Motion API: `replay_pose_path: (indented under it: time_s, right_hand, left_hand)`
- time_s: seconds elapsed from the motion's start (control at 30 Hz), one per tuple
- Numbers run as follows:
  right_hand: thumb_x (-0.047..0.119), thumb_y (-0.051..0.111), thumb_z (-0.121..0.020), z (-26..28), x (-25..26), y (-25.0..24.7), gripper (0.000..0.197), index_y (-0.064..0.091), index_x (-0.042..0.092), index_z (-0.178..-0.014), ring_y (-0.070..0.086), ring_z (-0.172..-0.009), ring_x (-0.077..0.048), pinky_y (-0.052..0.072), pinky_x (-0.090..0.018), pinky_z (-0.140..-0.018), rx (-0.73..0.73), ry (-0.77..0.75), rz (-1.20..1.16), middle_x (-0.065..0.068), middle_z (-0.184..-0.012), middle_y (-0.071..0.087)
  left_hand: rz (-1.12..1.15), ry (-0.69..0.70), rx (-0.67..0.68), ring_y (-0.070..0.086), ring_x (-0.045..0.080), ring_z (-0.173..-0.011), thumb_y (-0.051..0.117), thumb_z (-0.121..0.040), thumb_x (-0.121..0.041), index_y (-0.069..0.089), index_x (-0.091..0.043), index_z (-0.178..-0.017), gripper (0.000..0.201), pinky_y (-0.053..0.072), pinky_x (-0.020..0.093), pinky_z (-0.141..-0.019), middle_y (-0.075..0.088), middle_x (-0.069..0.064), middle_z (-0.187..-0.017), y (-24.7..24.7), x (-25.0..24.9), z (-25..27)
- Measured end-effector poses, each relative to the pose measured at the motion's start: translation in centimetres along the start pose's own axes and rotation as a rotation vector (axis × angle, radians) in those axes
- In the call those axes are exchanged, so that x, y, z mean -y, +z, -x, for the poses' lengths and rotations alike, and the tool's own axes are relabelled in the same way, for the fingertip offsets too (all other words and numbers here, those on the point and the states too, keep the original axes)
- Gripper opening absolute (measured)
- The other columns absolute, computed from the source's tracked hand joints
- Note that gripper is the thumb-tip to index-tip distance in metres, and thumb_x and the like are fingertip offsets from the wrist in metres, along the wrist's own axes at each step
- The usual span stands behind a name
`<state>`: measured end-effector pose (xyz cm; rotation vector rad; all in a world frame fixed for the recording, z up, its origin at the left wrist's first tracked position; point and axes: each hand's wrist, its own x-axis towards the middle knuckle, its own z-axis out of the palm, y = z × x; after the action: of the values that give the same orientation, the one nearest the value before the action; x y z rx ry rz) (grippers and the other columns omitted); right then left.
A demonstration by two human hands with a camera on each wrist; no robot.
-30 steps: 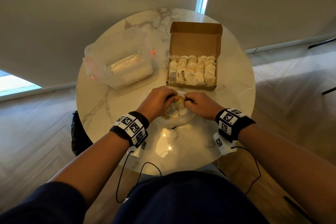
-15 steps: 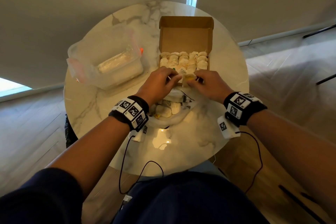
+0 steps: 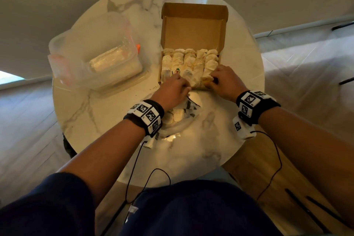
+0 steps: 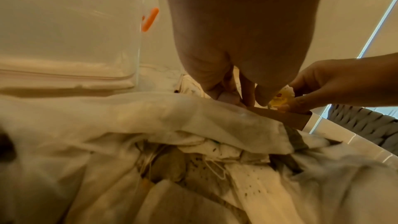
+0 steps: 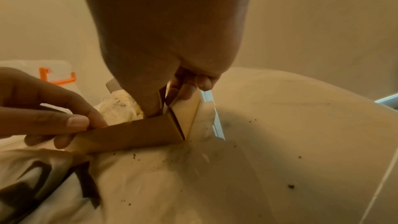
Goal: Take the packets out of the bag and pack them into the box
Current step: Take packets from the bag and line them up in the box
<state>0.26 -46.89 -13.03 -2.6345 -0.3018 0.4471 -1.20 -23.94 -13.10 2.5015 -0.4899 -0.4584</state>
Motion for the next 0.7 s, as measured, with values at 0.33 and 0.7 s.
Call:
replay_pose_path:
  time_s: [0.33,0.7]
  right_hand:
    - [0.062,0.056,-0.09,-1.0,0.0,-0.2,0.048,0.072,0.017,-0.096,0.046,-0.102,-0.033,0.036,-0.04,-0.083,0.044,0.034,0.181,-0.006,-0.107,0.059]
    - [0.035,0.074,-0.083,0.0,1.1,0.0,0.021,0.062,0.019,-0.088,0.053,-0.091,-0.025,0.047,-0.039,-0.077,-0.099,0.06,0.006,-0.004,-0.101,0.054]
  left_hand:
    - [0.04,0.031,-0.024,0.049,0.012,-0.091,0.055,-0.099,-0.026,0.071,-0.015,-0.113,0.023,0.036,0.022,-0.08,0.054,0.001,-0.101,0.3,0.8,0.0]
    - [0.034,0.088,-0.024,0.048,0.005,-0.097,0.055,-0.099,-0.026,0.067,-0.018,-0.117,0.023,0.036,0.014,-0.083,0.055,-0.003,-0.111,-0.8,1.4,1.1]
